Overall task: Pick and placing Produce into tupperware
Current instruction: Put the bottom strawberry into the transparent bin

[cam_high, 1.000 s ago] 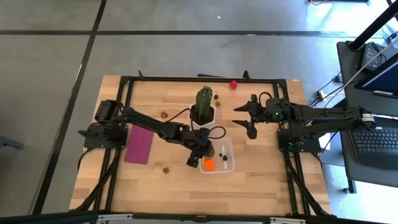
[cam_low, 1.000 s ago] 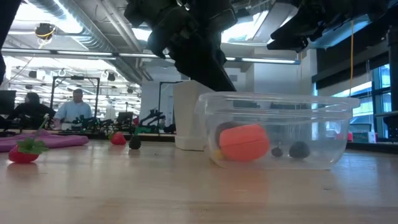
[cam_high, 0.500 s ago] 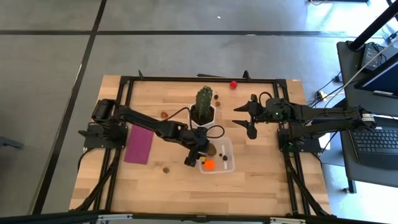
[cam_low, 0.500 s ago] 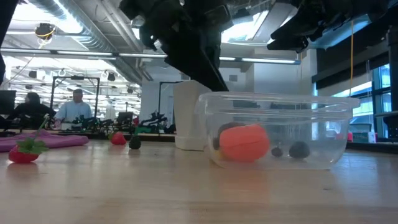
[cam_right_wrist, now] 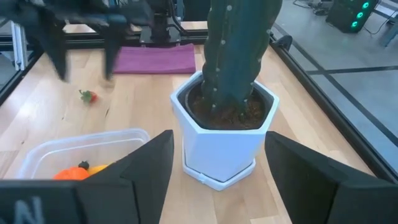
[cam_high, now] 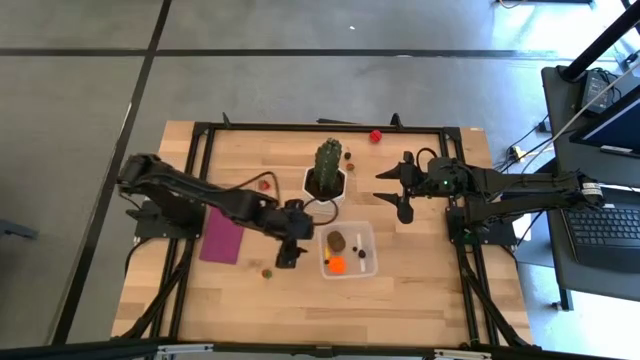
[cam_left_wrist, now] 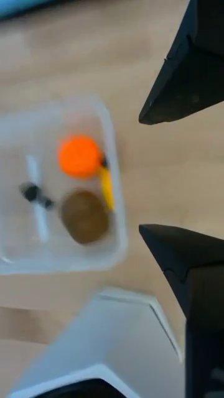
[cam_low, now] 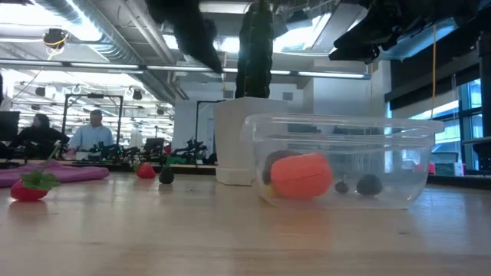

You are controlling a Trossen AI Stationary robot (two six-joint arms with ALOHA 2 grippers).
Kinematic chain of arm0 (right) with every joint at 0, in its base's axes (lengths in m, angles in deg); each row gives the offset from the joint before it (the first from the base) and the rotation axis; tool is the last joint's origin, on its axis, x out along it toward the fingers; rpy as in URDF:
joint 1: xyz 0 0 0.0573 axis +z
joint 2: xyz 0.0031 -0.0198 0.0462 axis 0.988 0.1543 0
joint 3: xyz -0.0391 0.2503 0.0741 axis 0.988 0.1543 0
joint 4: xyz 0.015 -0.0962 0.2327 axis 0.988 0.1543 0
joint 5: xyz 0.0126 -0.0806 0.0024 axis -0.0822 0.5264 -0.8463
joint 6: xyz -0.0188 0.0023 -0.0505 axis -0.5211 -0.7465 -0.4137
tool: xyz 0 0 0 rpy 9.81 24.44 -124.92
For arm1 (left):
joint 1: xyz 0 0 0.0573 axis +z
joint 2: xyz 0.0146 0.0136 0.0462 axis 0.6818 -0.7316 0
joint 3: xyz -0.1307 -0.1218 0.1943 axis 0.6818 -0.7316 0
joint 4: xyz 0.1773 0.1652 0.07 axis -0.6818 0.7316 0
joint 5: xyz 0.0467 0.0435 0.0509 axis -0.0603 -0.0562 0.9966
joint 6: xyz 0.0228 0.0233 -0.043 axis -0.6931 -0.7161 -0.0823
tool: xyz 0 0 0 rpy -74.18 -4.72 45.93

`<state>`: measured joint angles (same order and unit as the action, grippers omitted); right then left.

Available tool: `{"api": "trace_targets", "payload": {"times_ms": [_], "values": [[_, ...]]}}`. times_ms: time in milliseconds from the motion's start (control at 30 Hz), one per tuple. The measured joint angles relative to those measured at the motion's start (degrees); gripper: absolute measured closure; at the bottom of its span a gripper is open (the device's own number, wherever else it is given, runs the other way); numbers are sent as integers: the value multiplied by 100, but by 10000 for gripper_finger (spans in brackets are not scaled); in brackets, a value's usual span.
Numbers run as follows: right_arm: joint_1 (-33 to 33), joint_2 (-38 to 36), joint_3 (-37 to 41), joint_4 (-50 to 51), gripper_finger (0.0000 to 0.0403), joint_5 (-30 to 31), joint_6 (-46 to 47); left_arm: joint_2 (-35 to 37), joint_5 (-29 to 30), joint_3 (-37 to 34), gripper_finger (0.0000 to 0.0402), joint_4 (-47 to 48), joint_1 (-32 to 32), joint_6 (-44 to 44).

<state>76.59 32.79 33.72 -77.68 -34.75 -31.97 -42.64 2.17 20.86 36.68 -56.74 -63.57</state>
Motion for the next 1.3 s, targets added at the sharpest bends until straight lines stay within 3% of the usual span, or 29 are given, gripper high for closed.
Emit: {"api": "trace_targets", "payload": {"times_ms": [133, 367, 533, 667, 1133, 1300], "values": [[0, 0, 0, -7, 150, -1, 173, 756, 109, -394, 137, -499, -415, 582], [0, 2, 0, -131, 150, 0, 477, 2008, 1651, -1805, 136, -1324, -1550, 1881], [0, 2, 0, -382, 150, 3, 644, 2296, 1794, -2794, 137, -2897, -2215, 2361], [0, 2, 0, -503, 150, 3, 817, 2220, 1774, -3235, 133, -3598, -2557, 2806], [0, 2, 0, -529, 150, 3, 948, 2141, 1749, -3404, 139, -3607, -2686, 3109], [0, 2, 0, -528, 150, 3, 1002, 2139, 1752, -3404, 140, -2895, -2782, 3108]]}}
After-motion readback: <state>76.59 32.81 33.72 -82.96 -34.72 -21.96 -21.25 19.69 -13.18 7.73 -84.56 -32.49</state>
